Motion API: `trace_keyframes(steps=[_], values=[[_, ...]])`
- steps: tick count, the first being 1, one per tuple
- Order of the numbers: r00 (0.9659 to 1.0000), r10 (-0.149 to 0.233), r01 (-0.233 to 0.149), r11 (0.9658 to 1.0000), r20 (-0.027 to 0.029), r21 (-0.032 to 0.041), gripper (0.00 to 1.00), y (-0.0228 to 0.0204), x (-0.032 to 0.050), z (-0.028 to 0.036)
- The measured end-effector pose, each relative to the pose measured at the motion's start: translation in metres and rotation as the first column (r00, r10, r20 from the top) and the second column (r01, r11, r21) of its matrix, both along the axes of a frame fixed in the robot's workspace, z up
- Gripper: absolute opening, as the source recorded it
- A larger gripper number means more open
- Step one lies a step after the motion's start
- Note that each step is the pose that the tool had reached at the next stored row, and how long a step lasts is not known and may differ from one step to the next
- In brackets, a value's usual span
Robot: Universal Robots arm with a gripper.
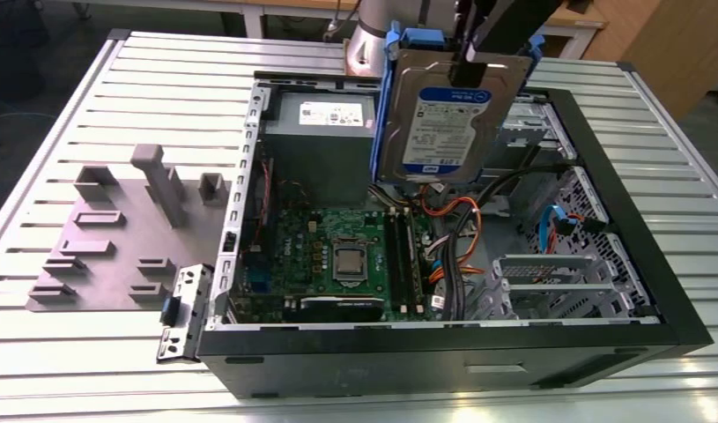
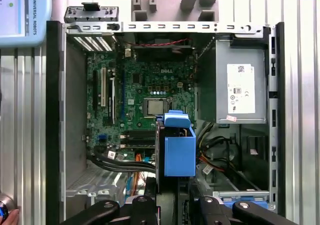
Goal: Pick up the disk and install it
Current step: 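Pick up the disk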
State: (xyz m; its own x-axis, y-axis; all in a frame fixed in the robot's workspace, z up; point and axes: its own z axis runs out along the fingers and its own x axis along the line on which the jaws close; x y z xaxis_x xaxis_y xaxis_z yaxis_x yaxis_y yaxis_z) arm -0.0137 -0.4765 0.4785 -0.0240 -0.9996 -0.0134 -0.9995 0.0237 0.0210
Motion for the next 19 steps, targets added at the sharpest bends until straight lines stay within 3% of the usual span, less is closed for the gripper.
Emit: trace_keyframes(steps=[11, 19], values=[[1.0000, -0.005, 0.005, 1.0000, 0.0000, 0.0001, 0.35, -0.0267, 0.0000, -0.0001], [1.0000, -0.008, 0.008, 1.0000, 0.0000, -0.0001, 0.35, -0.0436, 0.0003, -0.0001]])
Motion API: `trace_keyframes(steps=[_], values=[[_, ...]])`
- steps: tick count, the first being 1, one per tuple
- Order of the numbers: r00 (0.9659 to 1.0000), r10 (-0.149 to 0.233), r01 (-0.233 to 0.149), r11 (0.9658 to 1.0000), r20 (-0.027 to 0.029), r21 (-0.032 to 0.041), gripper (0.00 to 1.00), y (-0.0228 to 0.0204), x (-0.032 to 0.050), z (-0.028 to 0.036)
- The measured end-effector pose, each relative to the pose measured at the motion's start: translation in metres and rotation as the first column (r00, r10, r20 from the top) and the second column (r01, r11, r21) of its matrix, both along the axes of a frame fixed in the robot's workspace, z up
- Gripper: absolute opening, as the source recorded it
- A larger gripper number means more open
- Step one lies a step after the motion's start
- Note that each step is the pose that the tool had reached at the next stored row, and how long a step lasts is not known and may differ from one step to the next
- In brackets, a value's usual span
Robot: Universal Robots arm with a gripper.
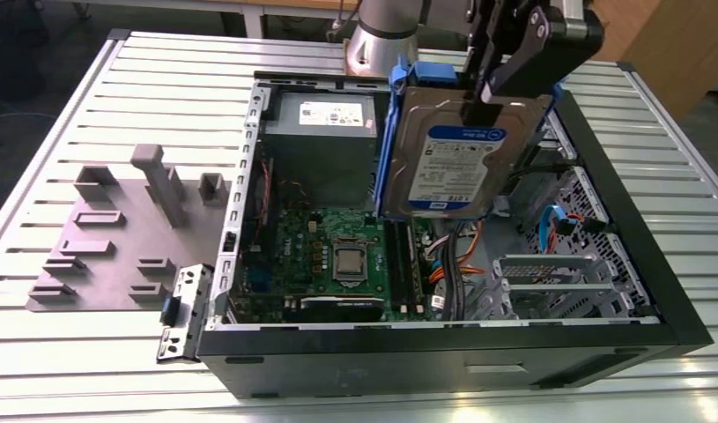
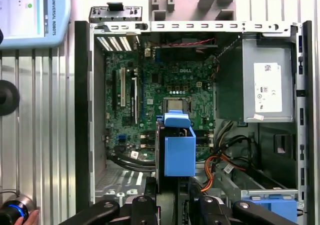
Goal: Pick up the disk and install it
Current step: 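Pick up the disk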
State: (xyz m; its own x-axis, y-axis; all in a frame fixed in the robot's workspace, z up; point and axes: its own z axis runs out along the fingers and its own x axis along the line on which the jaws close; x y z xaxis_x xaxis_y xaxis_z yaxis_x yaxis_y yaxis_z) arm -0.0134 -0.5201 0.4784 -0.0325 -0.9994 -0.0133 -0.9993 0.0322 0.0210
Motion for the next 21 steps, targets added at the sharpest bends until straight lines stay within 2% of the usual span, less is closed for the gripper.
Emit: trace_keyframes(steps=[21], values=[[0.9999, -0.013, 0.013, 0.9999, 0.0000, -0.0013, 0.35, -0.0404, 0.0008, 0.0000]])
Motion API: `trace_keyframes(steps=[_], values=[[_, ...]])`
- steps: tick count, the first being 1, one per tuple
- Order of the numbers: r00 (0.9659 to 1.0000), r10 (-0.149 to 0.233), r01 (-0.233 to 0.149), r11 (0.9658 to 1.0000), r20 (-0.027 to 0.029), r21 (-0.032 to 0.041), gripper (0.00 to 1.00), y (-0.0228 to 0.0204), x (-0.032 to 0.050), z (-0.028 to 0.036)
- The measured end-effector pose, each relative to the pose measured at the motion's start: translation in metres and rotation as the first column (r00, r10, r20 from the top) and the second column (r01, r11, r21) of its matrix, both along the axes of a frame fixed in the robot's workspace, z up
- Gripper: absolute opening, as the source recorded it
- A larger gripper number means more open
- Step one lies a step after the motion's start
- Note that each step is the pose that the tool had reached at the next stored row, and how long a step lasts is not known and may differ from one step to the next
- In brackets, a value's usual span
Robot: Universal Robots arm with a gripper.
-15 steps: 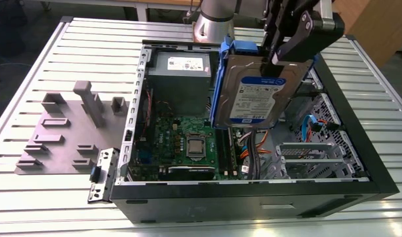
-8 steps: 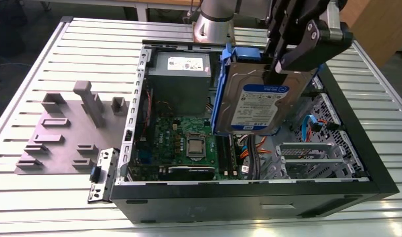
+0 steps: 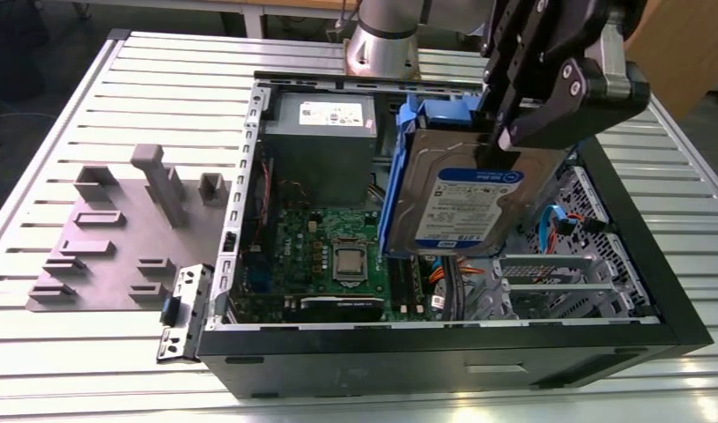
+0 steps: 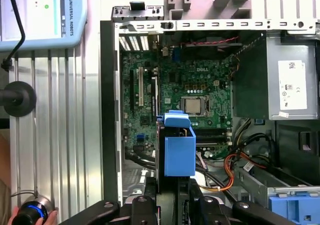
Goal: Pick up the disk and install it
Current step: 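Pick up the disk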
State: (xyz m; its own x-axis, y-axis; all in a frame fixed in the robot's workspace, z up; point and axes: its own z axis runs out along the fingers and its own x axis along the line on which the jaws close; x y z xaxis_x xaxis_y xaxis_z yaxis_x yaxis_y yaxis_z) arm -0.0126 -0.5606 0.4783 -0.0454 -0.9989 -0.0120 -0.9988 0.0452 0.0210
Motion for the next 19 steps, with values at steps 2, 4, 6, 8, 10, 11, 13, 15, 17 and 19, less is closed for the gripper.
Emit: trace_keyframes(steps=[2, 4, 6, 8, 10, 11, 13, 15, 17, 19], values=[[1.0000, -0.001, 0.001, 1.0000, 0.0000, 0.0000, 0.35, -0.0039, 0.0000, 0.0000], [1.0000, -0.002, 0.002, 1.0000, 0.0000, -0.0003, 0.35, -0.0070, 0.0001, 0.0000], [1.0000, -0.003, 0.003, 1.0000, 0.0000, -0.0004, 0.35, -0.0076, 0.0000, 0.0000], [1.0000, -0.002, 0.002, 1.0000, 0.0000, -0.0003, 0.35, -0.0076, 0.0001, 0.0000], [1.0000, -0.003, 0.003, 1.0000, 0.0000, -0.0005, 0.35, -0.0077, 0.0001, 0.0001], [1.0000, -0.003, 0.003, 1.0000, 0.0000, -0.0003, 0.35, -0.0077, 0.0001, 0.0000], [1.0000, -0.002, 0.002, 1.0000, 0.0000, -0.0003, 0.35, -0.0078, 0.0001, 0.0000], [1.0000, -0.002, 0.002, 1.0000, 0.0000, -0.0003, 0.35, -0.0078, 0.0001, 0.0000], [1.0000, -0.002, 0.002, 1.0000, 0.0000, -0.0004, 0.35, -0.0078, 0.0003, 0.0000], [1.0000, -0.002, 0.002, 1.0000, -0.0001, -0.0004, 0.35, -0.0079, 0.0017, 0.0000]])
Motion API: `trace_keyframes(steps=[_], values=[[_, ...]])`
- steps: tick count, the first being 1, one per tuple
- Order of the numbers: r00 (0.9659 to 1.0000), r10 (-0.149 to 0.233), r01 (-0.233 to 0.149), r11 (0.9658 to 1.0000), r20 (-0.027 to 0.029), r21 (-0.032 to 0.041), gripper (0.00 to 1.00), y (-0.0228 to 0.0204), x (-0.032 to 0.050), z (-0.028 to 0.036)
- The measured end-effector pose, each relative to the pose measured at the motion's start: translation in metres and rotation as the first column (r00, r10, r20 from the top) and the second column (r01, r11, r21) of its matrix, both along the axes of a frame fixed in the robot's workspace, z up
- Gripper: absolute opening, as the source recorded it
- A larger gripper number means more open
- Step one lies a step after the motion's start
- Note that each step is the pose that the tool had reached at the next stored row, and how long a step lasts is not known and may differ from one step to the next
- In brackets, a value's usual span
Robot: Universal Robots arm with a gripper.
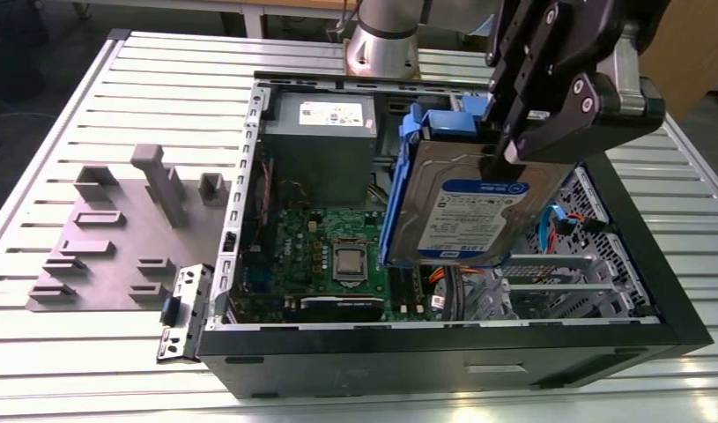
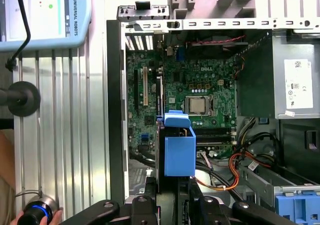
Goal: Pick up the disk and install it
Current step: 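Pick up the disk, then insert the disk into the insertion slot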
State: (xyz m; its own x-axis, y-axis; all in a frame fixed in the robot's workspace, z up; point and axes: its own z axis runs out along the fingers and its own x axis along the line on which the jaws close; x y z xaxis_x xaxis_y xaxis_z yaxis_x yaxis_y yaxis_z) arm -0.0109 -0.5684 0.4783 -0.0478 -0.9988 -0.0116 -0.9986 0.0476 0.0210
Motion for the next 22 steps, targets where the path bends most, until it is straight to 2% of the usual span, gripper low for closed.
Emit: trace_keyframes(steps=[17, 22], values=[[1.0000, 0.000, 0.000, 1.0000, 0.0001, 0.0001, 0.35, 0.0000, 0.0328, -0.0029], [1.0000, 0.000, 0.000, 1.0000, 0.0000, -0.0001, 0.35, 0.0000, 0.0399, -0.0040]])
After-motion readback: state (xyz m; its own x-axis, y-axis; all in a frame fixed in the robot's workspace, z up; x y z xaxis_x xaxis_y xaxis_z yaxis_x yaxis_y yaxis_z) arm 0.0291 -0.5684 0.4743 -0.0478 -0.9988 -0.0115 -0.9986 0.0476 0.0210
